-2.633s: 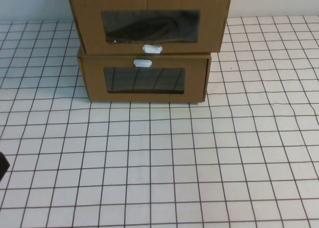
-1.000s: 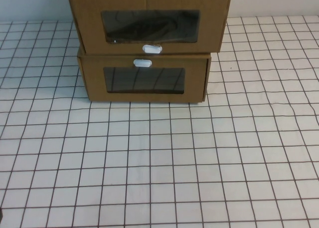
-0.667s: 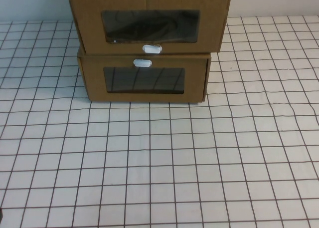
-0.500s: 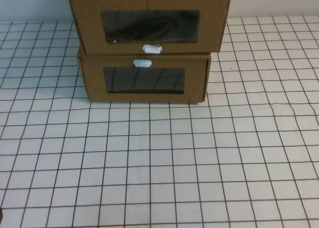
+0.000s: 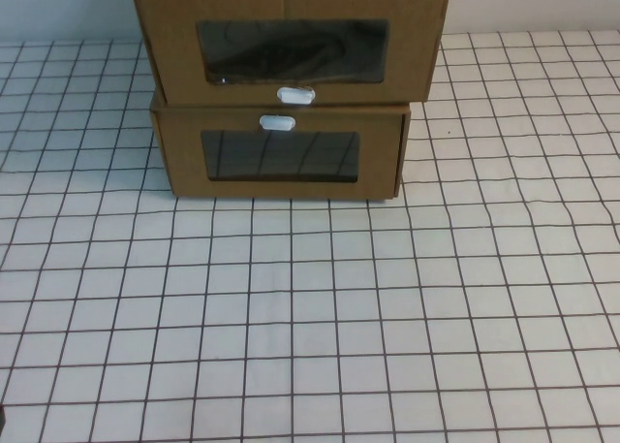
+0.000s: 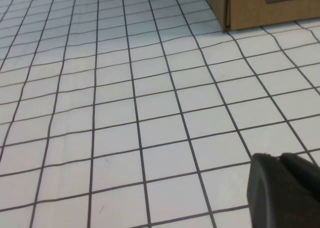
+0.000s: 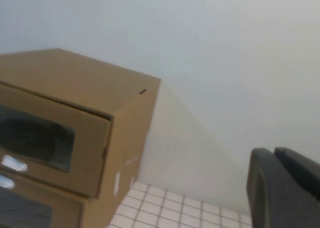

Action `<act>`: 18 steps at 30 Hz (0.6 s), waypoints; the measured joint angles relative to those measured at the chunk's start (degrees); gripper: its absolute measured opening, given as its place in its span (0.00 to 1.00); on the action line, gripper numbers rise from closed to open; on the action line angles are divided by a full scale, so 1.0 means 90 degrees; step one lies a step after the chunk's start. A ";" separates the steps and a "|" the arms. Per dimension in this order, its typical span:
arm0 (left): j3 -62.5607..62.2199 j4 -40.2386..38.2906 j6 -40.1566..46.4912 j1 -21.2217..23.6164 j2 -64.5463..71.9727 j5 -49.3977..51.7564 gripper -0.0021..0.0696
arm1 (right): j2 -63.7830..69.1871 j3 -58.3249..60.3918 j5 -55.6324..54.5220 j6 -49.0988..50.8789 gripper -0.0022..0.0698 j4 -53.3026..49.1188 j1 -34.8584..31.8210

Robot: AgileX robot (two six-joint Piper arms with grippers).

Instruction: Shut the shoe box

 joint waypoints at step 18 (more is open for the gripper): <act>0.0000 0.0000 0.0000 0.0000 -0.0004 0.0000 0.03 | -0.2902 0.3545 0.4257 1.3506 0.01 -1.0742 -0.2510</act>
